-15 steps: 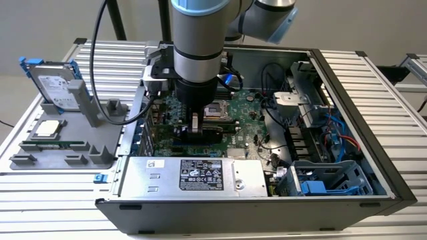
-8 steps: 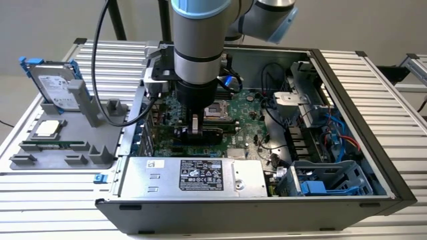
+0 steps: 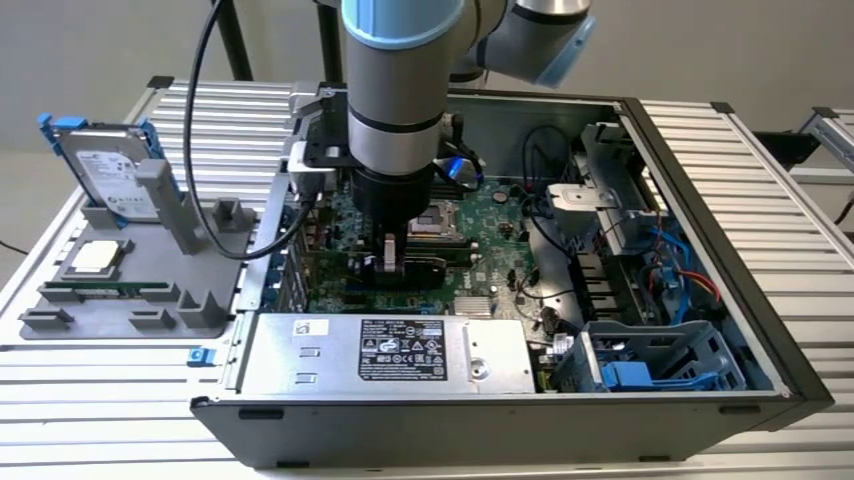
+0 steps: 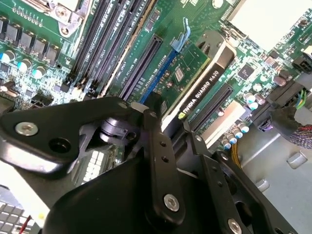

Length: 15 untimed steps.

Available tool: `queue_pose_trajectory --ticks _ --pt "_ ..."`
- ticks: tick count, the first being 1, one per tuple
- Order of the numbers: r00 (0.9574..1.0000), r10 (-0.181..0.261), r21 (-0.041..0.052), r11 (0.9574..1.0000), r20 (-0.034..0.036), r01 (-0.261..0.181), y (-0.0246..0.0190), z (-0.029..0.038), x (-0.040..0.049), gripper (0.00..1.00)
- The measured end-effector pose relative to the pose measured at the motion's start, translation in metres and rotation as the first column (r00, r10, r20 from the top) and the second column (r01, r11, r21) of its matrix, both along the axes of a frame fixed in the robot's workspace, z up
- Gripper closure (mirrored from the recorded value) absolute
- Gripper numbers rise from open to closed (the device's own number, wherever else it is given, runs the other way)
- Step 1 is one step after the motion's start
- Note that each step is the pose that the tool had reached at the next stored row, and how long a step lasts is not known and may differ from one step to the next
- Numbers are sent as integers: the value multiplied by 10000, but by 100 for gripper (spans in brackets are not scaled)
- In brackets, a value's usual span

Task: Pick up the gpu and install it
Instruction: 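Insert the gpu into the slot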

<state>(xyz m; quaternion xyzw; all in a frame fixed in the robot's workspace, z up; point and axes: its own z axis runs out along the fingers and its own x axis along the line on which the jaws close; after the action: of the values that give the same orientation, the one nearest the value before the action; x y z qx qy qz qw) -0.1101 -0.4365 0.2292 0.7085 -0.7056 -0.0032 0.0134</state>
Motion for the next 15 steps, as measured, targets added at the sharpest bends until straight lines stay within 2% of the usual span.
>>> queue_pose_trajectory --ticks 10,11,15 --pt "10000 3 -25 10000 -18 -3 -2 11 0 0" --pt "10000 2 -26 10000 -19 -2 -2 38 0 0" --pt "10000 2 -24 10000 -17 -2 -2 220 0 0"
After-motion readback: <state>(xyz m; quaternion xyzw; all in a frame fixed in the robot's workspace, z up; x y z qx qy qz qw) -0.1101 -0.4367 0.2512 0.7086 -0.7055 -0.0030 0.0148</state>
